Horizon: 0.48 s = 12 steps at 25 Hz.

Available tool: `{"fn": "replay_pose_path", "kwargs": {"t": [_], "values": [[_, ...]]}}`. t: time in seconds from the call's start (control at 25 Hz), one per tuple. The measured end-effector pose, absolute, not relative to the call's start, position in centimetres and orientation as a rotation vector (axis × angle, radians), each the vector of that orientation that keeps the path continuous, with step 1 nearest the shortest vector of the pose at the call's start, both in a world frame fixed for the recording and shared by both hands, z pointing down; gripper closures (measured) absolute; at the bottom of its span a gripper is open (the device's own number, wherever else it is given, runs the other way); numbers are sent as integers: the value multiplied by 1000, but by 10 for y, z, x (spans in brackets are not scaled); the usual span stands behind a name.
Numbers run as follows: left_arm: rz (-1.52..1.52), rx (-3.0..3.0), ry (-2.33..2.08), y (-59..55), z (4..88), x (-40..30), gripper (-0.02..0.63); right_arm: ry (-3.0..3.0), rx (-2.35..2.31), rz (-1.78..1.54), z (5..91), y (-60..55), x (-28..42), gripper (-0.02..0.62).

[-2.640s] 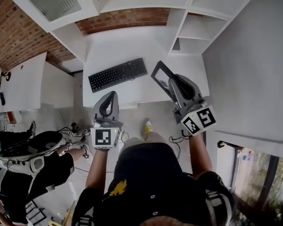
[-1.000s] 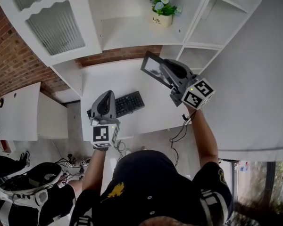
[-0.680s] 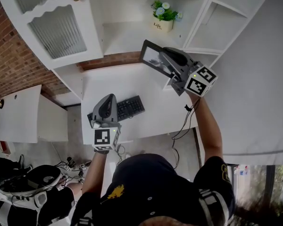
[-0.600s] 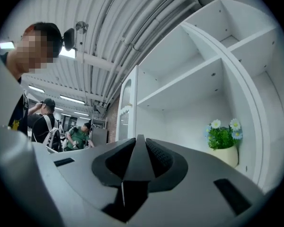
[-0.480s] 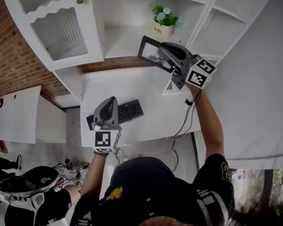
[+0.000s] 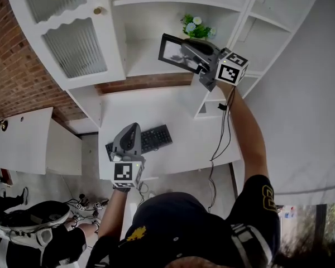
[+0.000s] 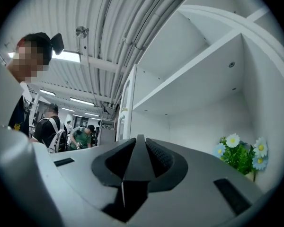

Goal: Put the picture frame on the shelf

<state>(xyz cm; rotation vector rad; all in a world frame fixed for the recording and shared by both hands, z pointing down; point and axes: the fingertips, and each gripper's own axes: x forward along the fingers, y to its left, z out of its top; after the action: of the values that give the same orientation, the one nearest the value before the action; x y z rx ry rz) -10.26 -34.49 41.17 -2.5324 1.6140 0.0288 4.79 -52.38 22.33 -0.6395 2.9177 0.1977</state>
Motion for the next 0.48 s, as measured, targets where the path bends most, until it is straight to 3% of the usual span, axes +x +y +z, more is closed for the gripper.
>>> {"fn": "replay_pose_path", "kwargs": {"t": [0.48], "values": [[54,-2572,1613,-339,412,-91,588,2967,-517,133,219,-577,23,529]]}}
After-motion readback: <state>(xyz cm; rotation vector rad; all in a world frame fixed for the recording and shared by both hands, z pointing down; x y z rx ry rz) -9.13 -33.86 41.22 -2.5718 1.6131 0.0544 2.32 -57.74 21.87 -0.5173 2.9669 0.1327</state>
